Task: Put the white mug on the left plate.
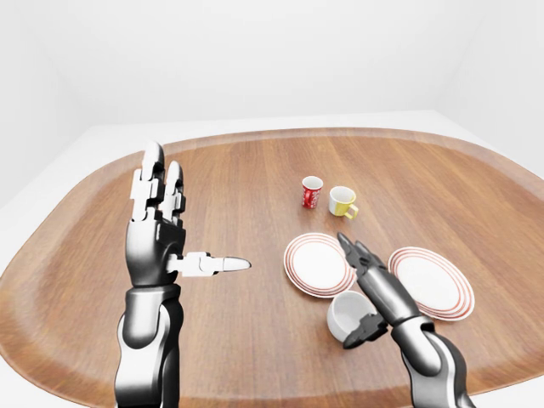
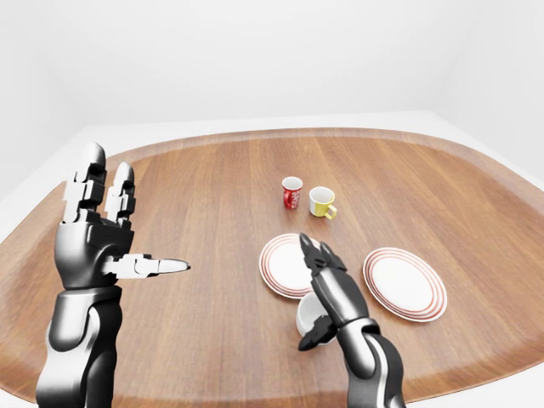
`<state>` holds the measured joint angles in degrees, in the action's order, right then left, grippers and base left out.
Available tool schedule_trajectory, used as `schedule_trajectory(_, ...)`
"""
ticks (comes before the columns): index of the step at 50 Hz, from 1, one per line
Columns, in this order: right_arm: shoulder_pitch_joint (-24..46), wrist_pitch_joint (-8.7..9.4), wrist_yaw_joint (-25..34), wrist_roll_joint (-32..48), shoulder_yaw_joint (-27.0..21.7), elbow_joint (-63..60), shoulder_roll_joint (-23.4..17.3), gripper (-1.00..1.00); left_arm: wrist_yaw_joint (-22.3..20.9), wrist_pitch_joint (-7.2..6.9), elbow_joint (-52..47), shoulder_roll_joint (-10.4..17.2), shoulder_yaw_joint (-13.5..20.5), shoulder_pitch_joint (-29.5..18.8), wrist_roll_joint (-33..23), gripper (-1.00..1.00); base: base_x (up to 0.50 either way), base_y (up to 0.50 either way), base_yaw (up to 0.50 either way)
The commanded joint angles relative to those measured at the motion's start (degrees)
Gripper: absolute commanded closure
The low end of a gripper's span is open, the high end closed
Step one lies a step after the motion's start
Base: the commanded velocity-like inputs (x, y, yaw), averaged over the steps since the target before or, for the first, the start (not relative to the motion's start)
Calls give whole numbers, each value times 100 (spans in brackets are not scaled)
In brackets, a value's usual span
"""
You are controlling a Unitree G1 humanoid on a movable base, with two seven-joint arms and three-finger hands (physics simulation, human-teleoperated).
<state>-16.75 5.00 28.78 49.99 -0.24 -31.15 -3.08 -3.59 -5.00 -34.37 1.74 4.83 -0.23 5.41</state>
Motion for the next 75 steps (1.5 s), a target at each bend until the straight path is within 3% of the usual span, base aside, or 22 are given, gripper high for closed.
schedule_trajectory(1,-7,0,-52,148,-34,110,8,-100,1,0,1,1,2,-7,2,-100,0,0,0)
schedule_trajectory(75,-4,-1,-1042,1315,483,1205,-147,-100,-10,0,53,-13,-31,31,-16,-100,0,0,0)
